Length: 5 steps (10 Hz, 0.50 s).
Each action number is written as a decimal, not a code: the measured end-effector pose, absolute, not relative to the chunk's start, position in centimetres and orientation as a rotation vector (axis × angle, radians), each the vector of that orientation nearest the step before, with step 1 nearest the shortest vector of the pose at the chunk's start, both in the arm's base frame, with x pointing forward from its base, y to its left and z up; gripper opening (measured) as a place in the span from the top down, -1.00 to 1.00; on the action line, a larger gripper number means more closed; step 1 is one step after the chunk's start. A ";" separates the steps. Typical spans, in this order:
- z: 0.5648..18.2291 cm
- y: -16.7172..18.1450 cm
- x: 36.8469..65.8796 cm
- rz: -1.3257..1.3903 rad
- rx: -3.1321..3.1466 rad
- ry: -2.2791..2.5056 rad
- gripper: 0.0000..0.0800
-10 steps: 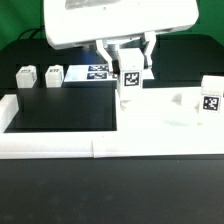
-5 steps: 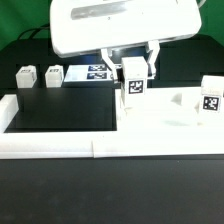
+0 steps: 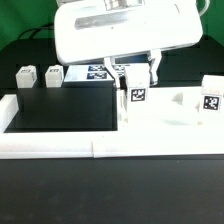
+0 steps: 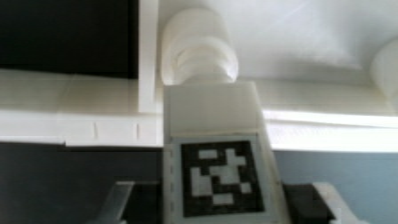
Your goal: Assemble square table
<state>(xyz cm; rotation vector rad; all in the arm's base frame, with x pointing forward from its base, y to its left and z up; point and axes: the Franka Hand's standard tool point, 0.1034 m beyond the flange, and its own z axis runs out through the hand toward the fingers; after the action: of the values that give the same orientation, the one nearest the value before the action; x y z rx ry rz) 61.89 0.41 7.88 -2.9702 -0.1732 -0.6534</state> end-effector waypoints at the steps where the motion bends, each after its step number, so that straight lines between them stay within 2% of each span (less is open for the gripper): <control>1: 7.7 0.4 61.9 -0.657 -2.971 -0.171 0.27; 5: 7.4 0.4 62.2 -0.712 -2.977 -0.147 0.26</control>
Offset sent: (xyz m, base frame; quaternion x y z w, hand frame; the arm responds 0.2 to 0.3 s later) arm 0.0001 0.0071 -0.0135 -0.0218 0.0226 0.0280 0.9991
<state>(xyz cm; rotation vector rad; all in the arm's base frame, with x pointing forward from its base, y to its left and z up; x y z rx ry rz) 62.16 0.40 7.40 -2.9771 -0.1471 -0.7119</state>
